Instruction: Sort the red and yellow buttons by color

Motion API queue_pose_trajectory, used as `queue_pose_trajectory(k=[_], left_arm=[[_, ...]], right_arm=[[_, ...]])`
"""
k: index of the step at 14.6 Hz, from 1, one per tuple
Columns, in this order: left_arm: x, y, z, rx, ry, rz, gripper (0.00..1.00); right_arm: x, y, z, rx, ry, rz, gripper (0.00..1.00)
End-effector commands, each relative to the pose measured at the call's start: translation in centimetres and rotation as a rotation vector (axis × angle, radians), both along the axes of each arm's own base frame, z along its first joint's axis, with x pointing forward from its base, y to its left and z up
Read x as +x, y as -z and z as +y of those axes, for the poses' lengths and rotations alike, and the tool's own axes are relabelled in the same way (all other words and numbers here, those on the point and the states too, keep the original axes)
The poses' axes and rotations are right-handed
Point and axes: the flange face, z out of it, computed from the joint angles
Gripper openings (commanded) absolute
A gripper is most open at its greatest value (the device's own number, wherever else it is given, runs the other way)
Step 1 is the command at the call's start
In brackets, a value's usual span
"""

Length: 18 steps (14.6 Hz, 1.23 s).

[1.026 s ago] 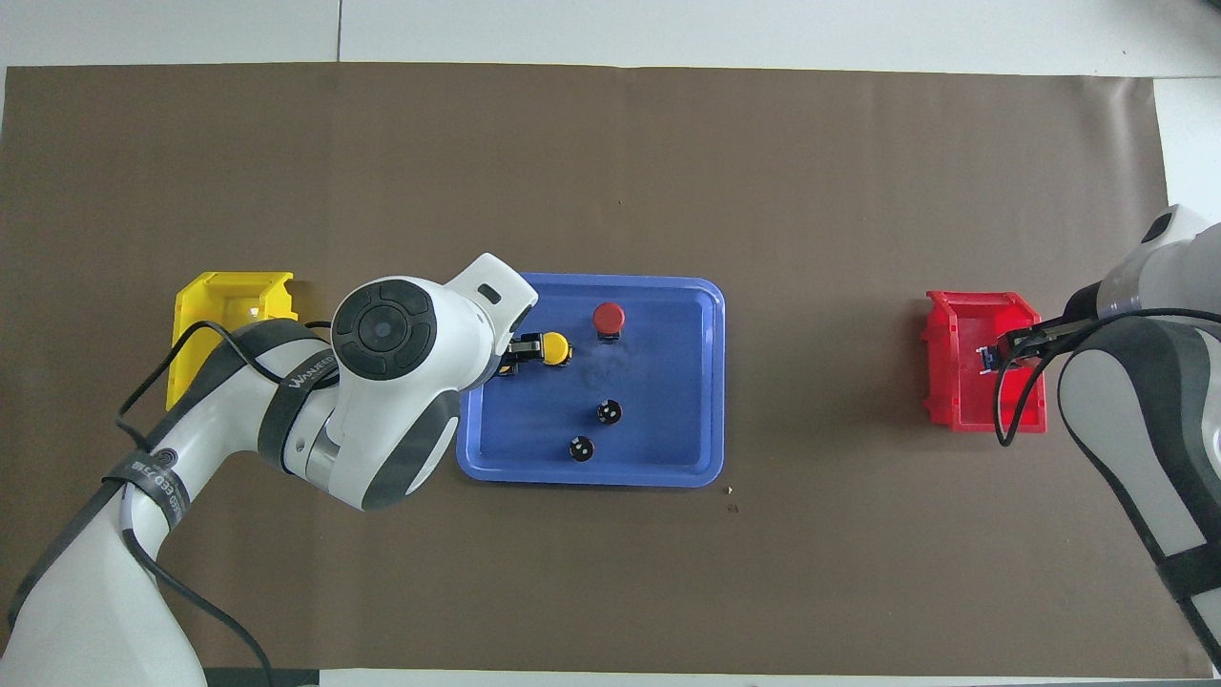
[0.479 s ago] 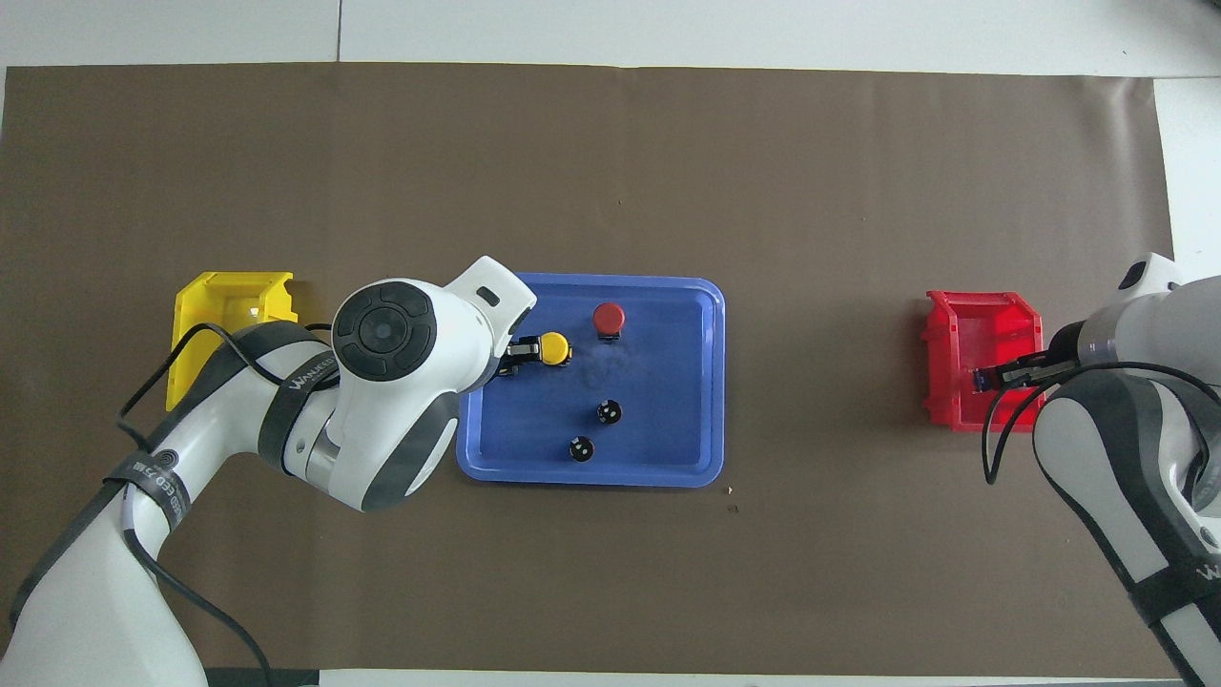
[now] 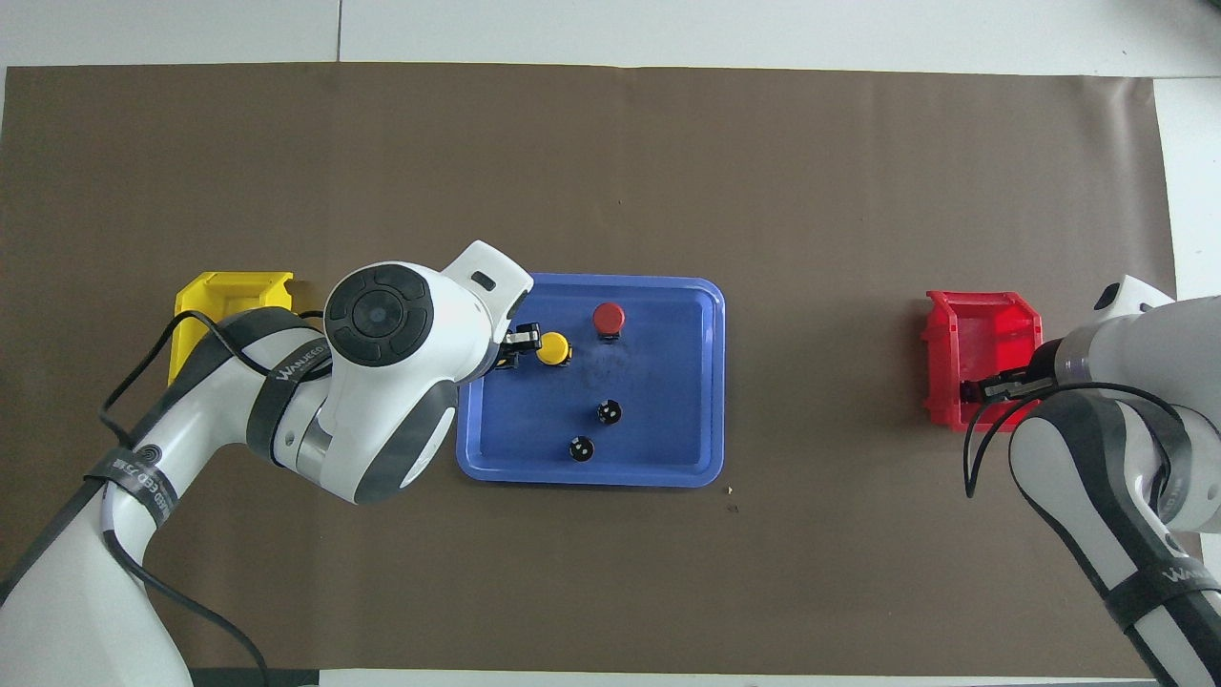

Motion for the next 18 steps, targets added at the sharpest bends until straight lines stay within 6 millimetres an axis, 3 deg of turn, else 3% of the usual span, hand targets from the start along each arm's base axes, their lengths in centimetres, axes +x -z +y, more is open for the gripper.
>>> queue_pose_trajectory(k=[1, 3, 4, 6, 7, 8, 10, 11, 13, 15, 16, 17, 18], left_arm=[[2.9, -6.8, 5.2, 0.063, 0.017, 0.014, 0.01], [5.1, -9.6, 11.4, 0.061, 0.042, 0.007, 0.01], [5.8, -10.4, 14.8, 0.063, 0.064, 0.009, 0.01], [6.5, -10.8, 21.1, 0.072, 0.148, 0.043, 0.01], [6.8, -10.4, 24.0, 0.072, 0.168, 0.05, 0.01], [7.0, -10.2, 25.5, 0.071, 0.17, 0.054, 0.01], [6.9, -9.7, 29.1, 0.07, 0.142, 0.066, 0.01], [6.3, -9.1, 29.8, 0.07, 0.144, 0.073, 0.01], [5.2, -6.6, 31.2, 0.069, 0.132, 0.051, 0.01], [4.2, -4.1, 32.1, 0.069, 0.127, 0.037, 0.01], [3.8, -2.9, 32.6, 0.068, 0.119, 0.048, 0.01], [3.4, -1.9, 32.6, 0.067, 0.12, 0.051, 0.01], [3.2, -1.0, 32.6, 0.067, 0.119, 0.05, 0.01]], right_arm=[[-0.2, -0.4, -0.2, 0.006, 0.004, -0.012, 0.68], [1.4, -2.3, -0.3, 0.012, 0.003, 0.027, 0.68], [3.0, -4.5, -0.1, 0.016, 0.005, 0.051, 0.68], [6.0, -9.1, 2.5, 0.016, 0.015, 0.077, 0.68], [7.5, -10.6, 5.4, 0.011, 0.036, 0.089, 0.69], [8.9, -12.2, 9.4, 0.005, 0.062, 0.079, 0.69], [10.3, -14.2, 18.7, 0.016, 0.104, 0.0, 0.69], [10.5, -15.0, 24.3, 0.034, 0.164, -0.045, 0.69], [11.1, -13.4, 35.6, 0.04, 0.25, -0.057, 0.69], [11.1, -10.7, 43.3, 0.052, 0.291, -0.058, 0.69], [10.8, -8.8, 45.5, 0.05, 0.289, -0.073, 0.69], [11.2, -8.5, 46.1, 0.08, 0.296, -0.125, 0.69], [10.8, -6.5, 46.2, 0.076, 0.294, -0.121, 0.69]])
